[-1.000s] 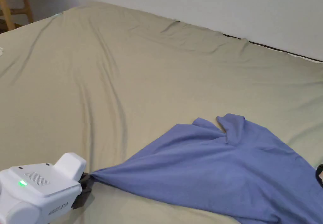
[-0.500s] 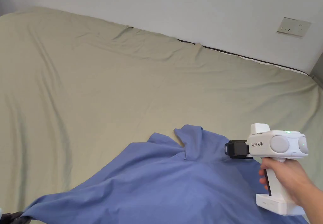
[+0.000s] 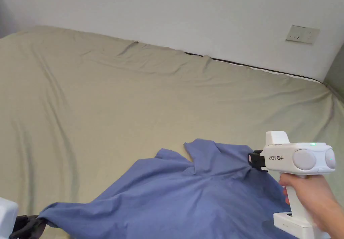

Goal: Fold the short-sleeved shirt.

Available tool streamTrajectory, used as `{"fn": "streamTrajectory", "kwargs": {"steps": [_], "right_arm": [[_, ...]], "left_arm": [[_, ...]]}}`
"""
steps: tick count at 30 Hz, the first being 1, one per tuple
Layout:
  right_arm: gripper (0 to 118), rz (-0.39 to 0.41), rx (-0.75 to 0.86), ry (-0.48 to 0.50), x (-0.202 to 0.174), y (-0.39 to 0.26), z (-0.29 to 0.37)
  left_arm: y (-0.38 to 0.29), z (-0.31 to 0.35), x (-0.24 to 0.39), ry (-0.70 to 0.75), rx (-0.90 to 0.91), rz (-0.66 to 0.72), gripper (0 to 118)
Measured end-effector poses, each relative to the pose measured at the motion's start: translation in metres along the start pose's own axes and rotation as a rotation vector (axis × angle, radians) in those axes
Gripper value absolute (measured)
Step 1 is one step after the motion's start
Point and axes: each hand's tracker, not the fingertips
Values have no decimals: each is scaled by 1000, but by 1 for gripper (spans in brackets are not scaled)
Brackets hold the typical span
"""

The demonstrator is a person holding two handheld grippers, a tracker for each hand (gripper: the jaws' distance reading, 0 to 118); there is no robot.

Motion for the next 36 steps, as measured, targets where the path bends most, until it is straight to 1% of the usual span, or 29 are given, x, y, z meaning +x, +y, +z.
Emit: {"fn": "streamTrajectory", "kwargs": {"steps": [1, 5, 7, 9, 11, 12, 14, 16, 17, 20, 22, 25, 27, 29, 33, 36], "right_arm": [[3, -25, 39, 5, -1, 1, 25], [3, -60, 168, -12, -4, -9, 117], [3, -22, 189, -37, -3, -8, 153], [3, 5, 232, -62, 4, 3, 181], [3, -20, 275, -77, 11, 25, 215], [3, -31, 304, -89, 17, 38, 233], [3, -27, 363, -95, 27, 64, 259], [3, -21, 387, -112, 36, 94, 286], [3, -23, 427, -119, 39, 108, 299], [3, -58, 521, -132, 54, 156, 331], [3, -68, 573, -152, 60, 191, 353], [3, -80, 658, -195, 70, 234, 378], [3, -113, 705, -197, 85, 262, 387], [3, -127, 729, -204, 93, 283, 390], [3, -122, 778, -236, 98, 315, 391], [3, -115, 816, -235, 94, 331, 385]], "left_arm": [[1, 1, -1, -7, 0, -7, 1], [9, 8, -3, -24, 23, 7, 1], [24, 8, -7, -30, 54, 49, 1], [47, 9, -9, -28, 96, 54, 1], [77, 10, -8, 7, 149, 31, 1], [97, 11, -9, -8, 165, 40, 1], [137, 14, -11, -41, 209, 61, 1], [175, 16, -9, -43, 246, 62, 1], [194, 18, -6, -41, 270, 54, 1], [254, 26, -2, -24, 337, 43, 1], [294, 36, 0, -2, 391, 34, 1], [349, 52, -3, 12, 460, 55, 1], [384, 61, -3, 27, 494, 32, 1], [416, 62, -7, 65, 515, -2, 1], [468, 63, -21, 115, 554, 22, 1], [492, 63, -27, 163, 574, 37, 1]]}}
